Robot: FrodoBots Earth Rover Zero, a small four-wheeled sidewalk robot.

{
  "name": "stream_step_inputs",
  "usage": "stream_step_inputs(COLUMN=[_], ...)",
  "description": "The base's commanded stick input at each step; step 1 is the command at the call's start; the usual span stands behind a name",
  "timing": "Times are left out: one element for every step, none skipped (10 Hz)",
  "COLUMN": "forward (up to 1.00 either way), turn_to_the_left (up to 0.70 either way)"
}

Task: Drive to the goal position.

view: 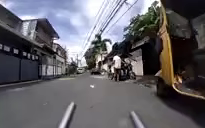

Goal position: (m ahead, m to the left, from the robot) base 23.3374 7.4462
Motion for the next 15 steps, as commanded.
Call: stream_step_inputs(forward=[0.85,0.85,0.85,0.85,0.85,0.85,0.85,0.85,0.85,0.85,0.85,0.85,0.85,0.85,0.85], turn_to_the_left=[0.0,0.0,0.07,0.32,0.34,0.11,0.0,0.0,0.0,0.0,0.0,0.0,0.0,0.0,0.0])
